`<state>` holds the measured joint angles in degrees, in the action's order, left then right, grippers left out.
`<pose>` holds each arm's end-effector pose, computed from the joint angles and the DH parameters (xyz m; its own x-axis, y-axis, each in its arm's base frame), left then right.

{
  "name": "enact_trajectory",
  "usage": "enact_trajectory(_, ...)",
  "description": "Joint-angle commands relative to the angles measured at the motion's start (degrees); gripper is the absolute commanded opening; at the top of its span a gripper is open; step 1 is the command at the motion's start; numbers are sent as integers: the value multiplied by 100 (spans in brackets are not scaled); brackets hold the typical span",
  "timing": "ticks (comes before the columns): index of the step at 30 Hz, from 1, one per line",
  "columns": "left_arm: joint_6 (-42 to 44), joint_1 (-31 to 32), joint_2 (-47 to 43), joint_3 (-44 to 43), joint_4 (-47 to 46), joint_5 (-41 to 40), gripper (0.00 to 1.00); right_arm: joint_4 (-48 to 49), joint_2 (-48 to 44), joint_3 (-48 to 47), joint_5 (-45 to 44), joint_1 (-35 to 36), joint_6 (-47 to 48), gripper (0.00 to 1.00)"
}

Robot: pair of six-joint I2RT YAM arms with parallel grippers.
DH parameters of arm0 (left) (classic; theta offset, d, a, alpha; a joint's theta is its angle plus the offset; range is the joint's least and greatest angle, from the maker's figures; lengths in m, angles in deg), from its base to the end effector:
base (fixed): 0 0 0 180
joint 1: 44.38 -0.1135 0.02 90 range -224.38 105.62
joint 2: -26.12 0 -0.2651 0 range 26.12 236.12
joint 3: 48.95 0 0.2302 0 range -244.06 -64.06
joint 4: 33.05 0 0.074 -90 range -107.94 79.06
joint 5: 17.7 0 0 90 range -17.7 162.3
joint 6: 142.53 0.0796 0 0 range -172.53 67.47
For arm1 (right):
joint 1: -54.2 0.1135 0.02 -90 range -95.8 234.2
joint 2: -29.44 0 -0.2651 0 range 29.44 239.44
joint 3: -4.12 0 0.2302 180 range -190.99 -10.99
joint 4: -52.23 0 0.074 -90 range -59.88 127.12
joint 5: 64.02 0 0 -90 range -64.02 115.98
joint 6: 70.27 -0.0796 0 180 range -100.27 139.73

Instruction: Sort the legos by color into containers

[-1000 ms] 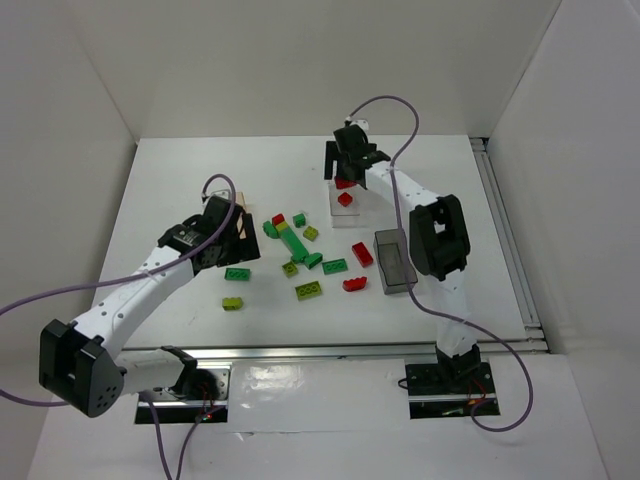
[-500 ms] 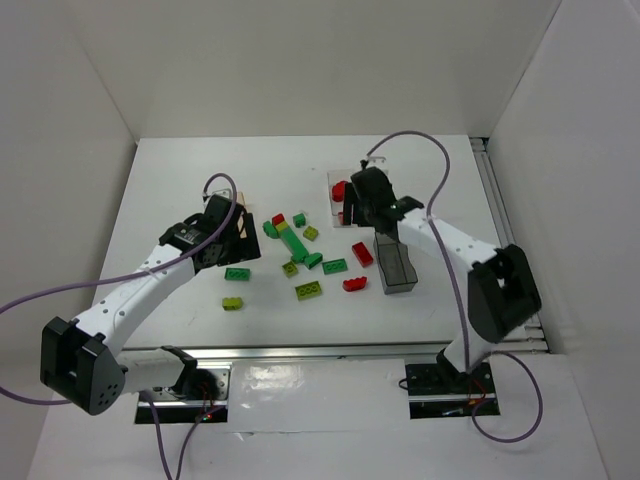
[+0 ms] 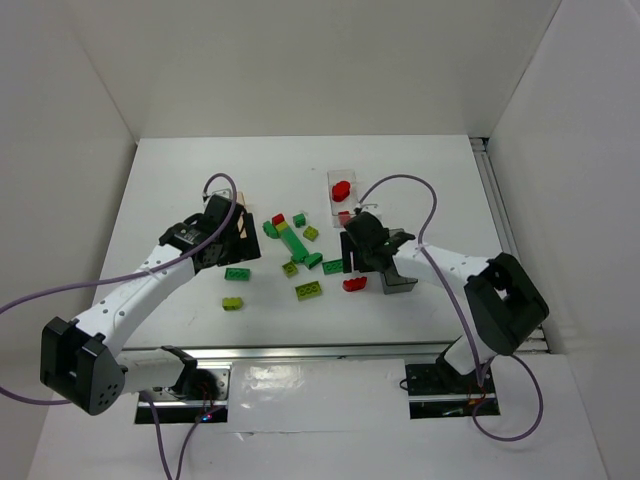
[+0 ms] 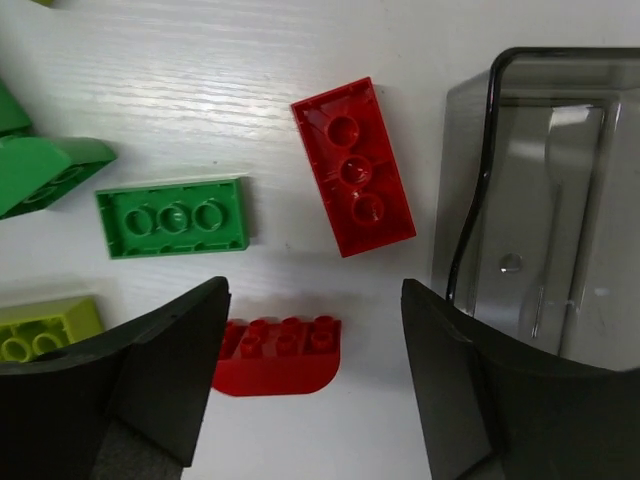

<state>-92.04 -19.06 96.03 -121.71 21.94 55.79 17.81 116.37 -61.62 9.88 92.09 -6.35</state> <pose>0.2367 -0.0869 0.2552 -0.7112 -0.3383 -0.6162 -0.2593 0.9410 -0.2174 0.2546 0.1702 0.1708 -0.7900 -0.0796 -0.6079 -0.1326 0.9902 0.0428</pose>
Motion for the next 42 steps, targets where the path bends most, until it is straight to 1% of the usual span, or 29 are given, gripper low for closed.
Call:
enact_trajectory(1, -127, 17, -109, -150, 20, 8, 100, 147, 244, -218, -271, -185, 60, 79)
enact_trajectory(3, -127, 17, -57, -98, 20, 8, 100, 208, 455, -306, -332, -256, 191, 83)
enact_trajectory(8, -127, 17, -4, -98, -33, 60, 100, 270, 964, -622, -473, -528, 402, 83)
enact_trajectory(10, -127, 17, 49, -98, -33, 60, 100, 340, 1079, -781, -316, -580, 464, 83)
enact_trajectory(12, -127, 17, 49, -98, -33, 60, 100, 393, 1228, -842, -245, -581, 543, 76)
enact_trajectory(14, -127, 17, 101, -98, -33, 60, 100, 454, 1316, -895, -140, -581, 605, 71)
enact_trajectory(16, -127, 17, 102, -98, -33, 60, 100, 525, 1387, -965, 36, -581, 736, 63)
enact_trajectory(17, -127, 17, 102, -98, -33, 60, 100, 525, 1457, -1053, 89, -581, 737, 47)
enact_trajectory(18, -127, 17, 102, -98, -33, 60, 100, 525, 1458, -1054, 89, -581, 737, 41)
enact_trajectory(21, -75, 17, 102, -150, -33, 60, 100, 525, 1187, -1107, 230, -581, 676, 30)
enact_trajectory(25, -75, 17, 155, -264, -33, -54, 100, 525, 703, -1185, 46, -581, 570, 30)
enact_trajectory(26, -75, 17, 155, -265, -33, -54, 100, 525, 650, -1238, -85, -581, 570, 30)
enact_trajectory(29, -75, 17, 155, -326, -33, -107, 100, 577, 701, -1624, -87, -686, 508, 30)
enact_trajectory(32, -127, 17, 155, -379, -33, -107, 100, 455, 1245, -2353, -87, -827, 622, 30)
enact_trajectory(33, -127, 17, 155, -379, -33, -107, 100, 455, 1569, -2738, -87, -888, 709, 30)
enact_trajectory(35, -127, 17, 155, -379, -33, -107, 100, 454, 1922, -3126, -87, -958, 780, 30)
enact_trajectory(36, -127, 17, 155, -379, -33, -107, 100, 376, 2124, -3615, -87, -959, 781, 32)
enact_trajectory(37, -67, 17, 155, -379, -33, -107, 100, 288, 2526, -3881, -87, -1037, 833, 32)
enact_trajectory(38, -66, 17, 155, -379, -33, -159, 100, 209, 2713, -4110, -147, -1125, 833, 35)
enact_trajectory(39, -66, 17, 215, -448, 28, -159, 100, 208, 2889, -4522, -148, -1126, 833, 40)
enact_trajectory(40, 4, 17, 216, -501, 90, -159, 100, 139, 3221, -4743, -148, -1187, 833, 62)
enact_trajectory(41, 4, 17, 277, -502, 90, -159, 100, -53, 3372, -4963, -96, -1240, 833, 69)
enact_trajectory(42, 4, 17, 278, -641, 90, -159, 100, -212, 3487, -5374, -95, -1240, 833, 73)
